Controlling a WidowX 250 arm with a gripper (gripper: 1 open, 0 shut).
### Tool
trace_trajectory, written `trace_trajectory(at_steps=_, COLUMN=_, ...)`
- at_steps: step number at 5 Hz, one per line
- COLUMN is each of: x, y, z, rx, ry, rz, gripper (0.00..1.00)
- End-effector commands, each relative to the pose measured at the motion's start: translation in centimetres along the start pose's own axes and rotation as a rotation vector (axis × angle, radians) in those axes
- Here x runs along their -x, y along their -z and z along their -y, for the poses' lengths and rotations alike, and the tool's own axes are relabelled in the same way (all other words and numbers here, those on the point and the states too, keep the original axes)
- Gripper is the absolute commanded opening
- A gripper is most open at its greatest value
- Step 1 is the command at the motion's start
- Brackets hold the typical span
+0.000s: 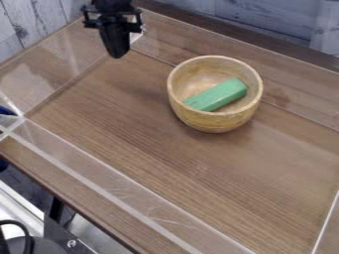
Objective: Put the green block in the brown bowl
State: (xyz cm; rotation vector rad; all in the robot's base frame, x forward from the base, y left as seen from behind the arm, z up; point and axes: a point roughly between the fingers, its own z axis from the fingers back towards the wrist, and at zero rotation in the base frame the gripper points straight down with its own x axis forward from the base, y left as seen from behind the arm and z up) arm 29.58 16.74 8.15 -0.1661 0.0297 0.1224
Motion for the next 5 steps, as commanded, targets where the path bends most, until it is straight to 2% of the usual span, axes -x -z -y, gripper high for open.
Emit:
trace_trajectory(at_steps=1, x=-0.6, y=-1.8, z=-1.6, rx=-0.045, ry=-0.023, rz=0.067, gripper=0.0)
trace_trajectory(at_steps=3, x=-0.2, y=0.0, z=-5.1, rx=-0.075, ry=-0.101, rz=0.049, gripper=0.0)
trace_trajectory(at_steps=5, x=-0.8, y=2.5, z=-5.2, rx=-0.103, ry=-0.143, rz=0.031, gripper=0.0)
